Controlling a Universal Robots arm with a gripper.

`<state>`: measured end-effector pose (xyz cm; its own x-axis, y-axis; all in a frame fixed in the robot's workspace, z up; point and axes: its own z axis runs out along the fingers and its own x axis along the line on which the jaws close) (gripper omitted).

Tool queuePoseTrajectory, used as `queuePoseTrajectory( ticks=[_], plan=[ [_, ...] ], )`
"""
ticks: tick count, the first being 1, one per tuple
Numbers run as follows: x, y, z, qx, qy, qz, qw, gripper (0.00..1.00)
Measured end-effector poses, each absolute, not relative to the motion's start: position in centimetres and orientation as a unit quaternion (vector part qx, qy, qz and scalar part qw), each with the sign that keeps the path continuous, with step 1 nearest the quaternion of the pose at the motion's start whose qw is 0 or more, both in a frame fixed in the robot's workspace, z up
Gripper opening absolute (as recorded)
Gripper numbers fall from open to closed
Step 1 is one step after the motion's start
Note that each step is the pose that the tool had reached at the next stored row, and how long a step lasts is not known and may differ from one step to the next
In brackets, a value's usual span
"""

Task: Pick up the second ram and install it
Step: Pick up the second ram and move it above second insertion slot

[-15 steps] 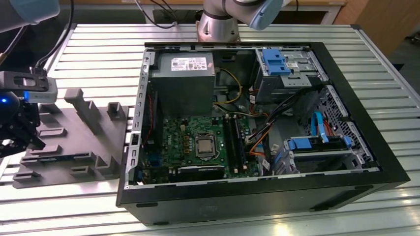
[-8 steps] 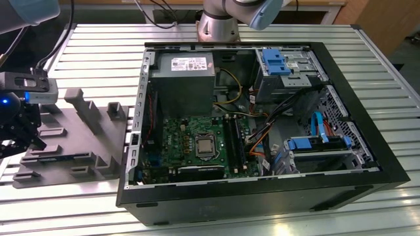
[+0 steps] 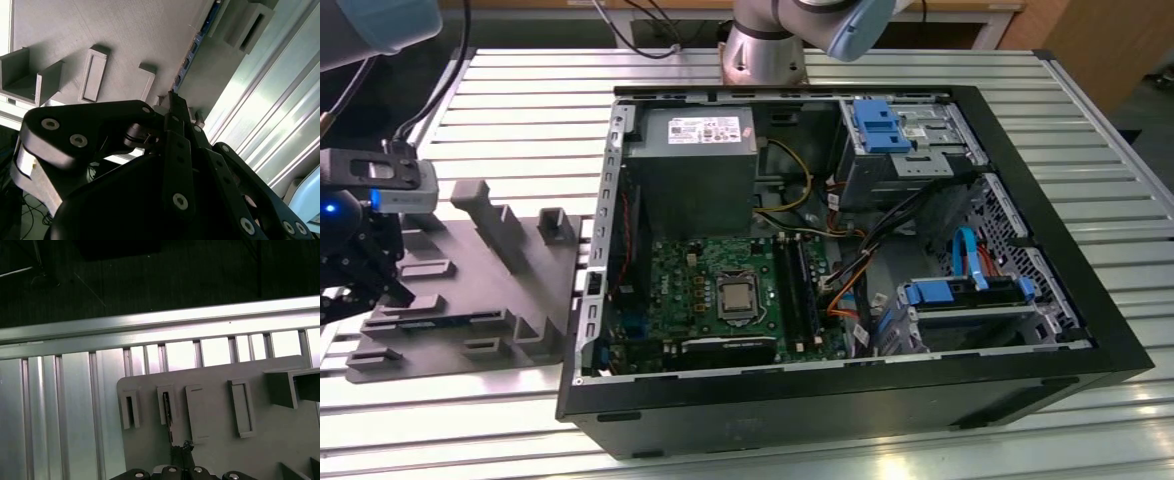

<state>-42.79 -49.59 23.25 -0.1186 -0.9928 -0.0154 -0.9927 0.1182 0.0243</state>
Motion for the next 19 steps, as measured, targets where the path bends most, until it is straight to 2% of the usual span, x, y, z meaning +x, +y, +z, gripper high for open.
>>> queuePoseTrajectory(
  ticks=[19],
  plan=[
    [-42.79, -50.05, 22.37, 0.665, -0.747, -0.012, 0.000, 0.11]
  ],
)
